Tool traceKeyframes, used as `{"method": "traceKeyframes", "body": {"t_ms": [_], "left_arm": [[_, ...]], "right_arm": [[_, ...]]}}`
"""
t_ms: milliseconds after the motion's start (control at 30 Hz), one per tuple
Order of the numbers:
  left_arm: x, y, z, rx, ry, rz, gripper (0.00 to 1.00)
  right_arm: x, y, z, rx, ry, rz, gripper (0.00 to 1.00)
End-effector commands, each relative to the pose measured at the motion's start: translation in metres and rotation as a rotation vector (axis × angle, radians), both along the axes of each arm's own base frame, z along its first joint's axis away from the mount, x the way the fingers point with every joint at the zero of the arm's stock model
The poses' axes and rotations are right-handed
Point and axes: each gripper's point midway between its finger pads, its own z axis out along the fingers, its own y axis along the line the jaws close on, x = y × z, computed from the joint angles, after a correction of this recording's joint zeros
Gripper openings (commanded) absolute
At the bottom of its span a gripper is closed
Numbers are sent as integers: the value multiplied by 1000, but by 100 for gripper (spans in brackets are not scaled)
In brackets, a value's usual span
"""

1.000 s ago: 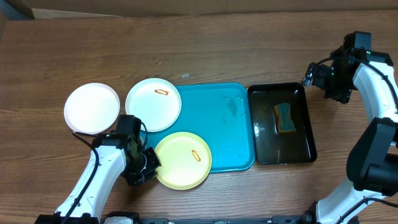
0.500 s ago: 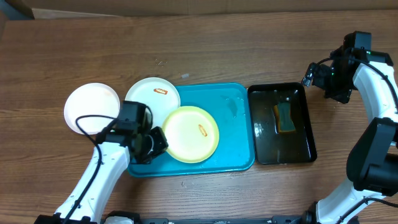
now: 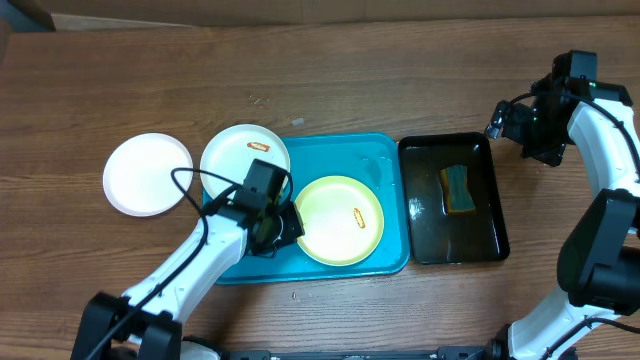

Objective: Clean dirty plates on tray and stack at the side
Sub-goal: 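Grip the yellow plate rim with the left gripper and slide it right, then hold the yellow plate steady with the left gripper on the tray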

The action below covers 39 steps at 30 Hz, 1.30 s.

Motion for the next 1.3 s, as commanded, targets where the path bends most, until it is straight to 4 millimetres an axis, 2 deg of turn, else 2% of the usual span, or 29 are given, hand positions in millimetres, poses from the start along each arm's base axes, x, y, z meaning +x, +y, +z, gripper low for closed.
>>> {"method": "traceKeyframes", "body": {"t_ms": [0,67,133,200,233,300,367,467,600,767,933,1000,1267], "left_arm": [[20,-7,14,14,-29,-44,24],[26,-4,23,53,-40,-75,34],[35,5,37,123,-59,-83,40],[41,11,52,174,-75,-97,41],[45,16,67,212,-87,-121,42],[46,19,77,243,-93,-157,44],[44,20,79,251,-91,-192,45],[36,18,73,249,-52,-208,45],[29,5,57,236,7,-252,44],[26,-11,26,259,71,-308,38],[20,-11,-4,288,156,-328,33],[19,-11,-9,292,172,-324,33],[22,-13,-9,284,158,-323,27]], "right_arm": [[3,0,4,-3,-15,0,100],[3,0,4,-3,-15,0,100],[3,0,4,-3,-15,0,100],[3,0,4,-3,-15,0,100],[3,0,4,-3,-15,0,100],[3,0,4,-3,-15,0,100],[3,0,4,-3,-15,0,100],[3,0,4,-3,-15,0,100],[3,0,4,-3,-15,0,100],[3,0,4,-3,-15,0,100],[3,0,4,-3,-15,0,100],[3,0,4,-3,-15,0,100],[3,0,4,-3,-15,0,100]]}}
